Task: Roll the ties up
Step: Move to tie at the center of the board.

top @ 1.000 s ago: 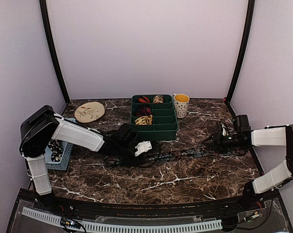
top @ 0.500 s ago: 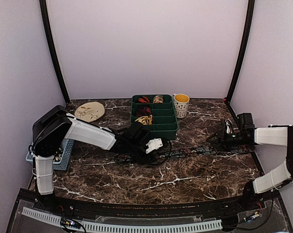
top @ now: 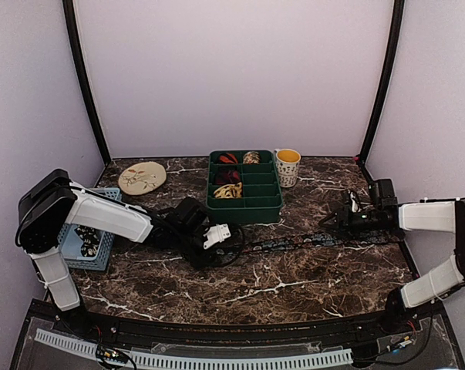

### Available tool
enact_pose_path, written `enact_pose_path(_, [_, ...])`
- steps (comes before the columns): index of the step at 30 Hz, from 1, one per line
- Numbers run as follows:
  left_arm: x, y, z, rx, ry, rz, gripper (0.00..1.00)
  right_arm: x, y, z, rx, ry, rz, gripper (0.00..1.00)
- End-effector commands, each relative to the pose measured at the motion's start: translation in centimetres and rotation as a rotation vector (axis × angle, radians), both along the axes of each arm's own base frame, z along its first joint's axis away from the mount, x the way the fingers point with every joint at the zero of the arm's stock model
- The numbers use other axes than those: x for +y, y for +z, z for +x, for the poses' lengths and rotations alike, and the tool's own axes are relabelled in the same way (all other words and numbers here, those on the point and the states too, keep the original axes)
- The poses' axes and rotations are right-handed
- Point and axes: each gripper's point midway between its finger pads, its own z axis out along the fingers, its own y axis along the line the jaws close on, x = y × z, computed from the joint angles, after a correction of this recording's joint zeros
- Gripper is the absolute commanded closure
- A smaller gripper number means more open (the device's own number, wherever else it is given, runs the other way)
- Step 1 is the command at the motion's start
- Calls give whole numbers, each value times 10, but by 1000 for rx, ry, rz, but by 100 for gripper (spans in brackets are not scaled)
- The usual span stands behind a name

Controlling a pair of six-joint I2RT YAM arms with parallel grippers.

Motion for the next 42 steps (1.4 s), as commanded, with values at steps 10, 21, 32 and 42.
enact_pose_path(10, [42,-33,31,-94,29,226,66,10,8,7,-35,20,-4,56])
enact_pose_path(21, [39,15,36,-142,73,121,33,11,34,10,-114,11,4,55])
enact_pose_path(32, [49,153,38,-195,444,-484,1,26,82,30,-257,39,32,50])
enact_pose_path(42, [23,162,19,378,402,-875,1,43,101,39,-320,84,56,39])
